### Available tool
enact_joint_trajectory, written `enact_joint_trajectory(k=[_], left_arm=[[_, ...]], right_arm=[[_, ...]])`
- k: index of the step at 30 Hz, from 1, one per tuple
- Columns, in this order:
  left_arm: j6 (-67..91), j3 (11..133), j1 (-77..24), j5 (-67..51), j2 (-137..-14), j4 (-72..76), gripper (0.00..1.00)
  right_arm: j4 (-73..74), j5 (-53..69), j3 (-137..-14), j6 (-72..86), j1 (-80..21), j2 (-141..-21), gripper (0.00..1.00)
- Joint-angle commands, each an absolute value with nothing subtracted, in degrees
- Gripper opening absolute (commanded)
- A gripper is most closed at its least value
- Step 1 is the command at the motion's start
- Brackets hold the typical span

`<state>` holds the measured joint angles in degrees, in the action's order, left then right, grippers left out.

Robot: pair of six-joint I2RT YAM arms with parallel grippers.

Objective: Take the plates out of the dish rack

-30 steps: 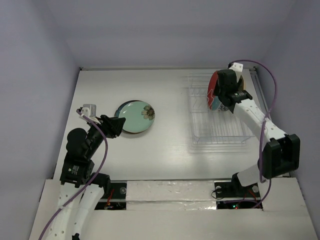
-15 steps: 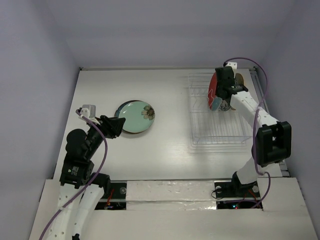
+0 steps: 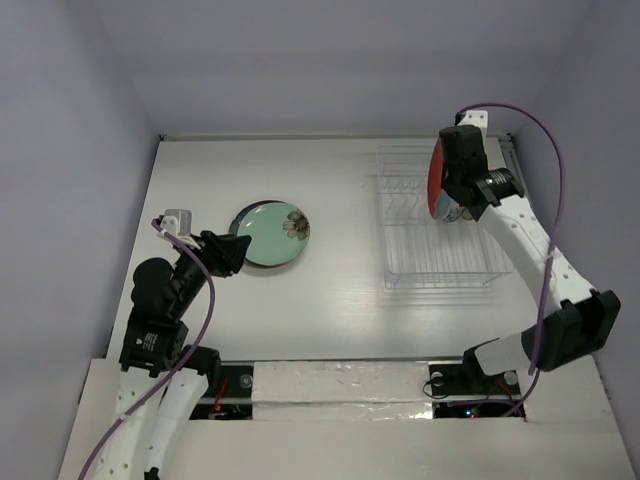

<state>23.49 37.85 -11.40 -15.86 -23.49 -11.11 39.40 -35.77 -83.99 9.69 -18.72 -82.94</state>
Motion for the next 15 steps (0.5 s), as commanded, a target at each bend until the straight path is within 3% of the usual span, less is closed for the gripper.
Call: enact_joint_trajectory(k=[1, 8, 15], left_arm=[[23.7, 36.9, -11.0, -16.3, -23.4, -9.1, 0.43], [23.7, 36.9, -11.0, -16.2, -23.5, -9.1, 0.43], [23.9, 36.9, -11.0, -16.1, -23.6, -9.3, 0.43]], right_arm=[[31.1, -37.1, -89.7, 11.2, -23.3, -74.7, 0.00], [18.8, -25.3, -83.9, 17.4, -30.7, -70.5, 0.00], [1.1, -7.7, -78.5, 31.7, -36.4, -78.1, 0.00]])
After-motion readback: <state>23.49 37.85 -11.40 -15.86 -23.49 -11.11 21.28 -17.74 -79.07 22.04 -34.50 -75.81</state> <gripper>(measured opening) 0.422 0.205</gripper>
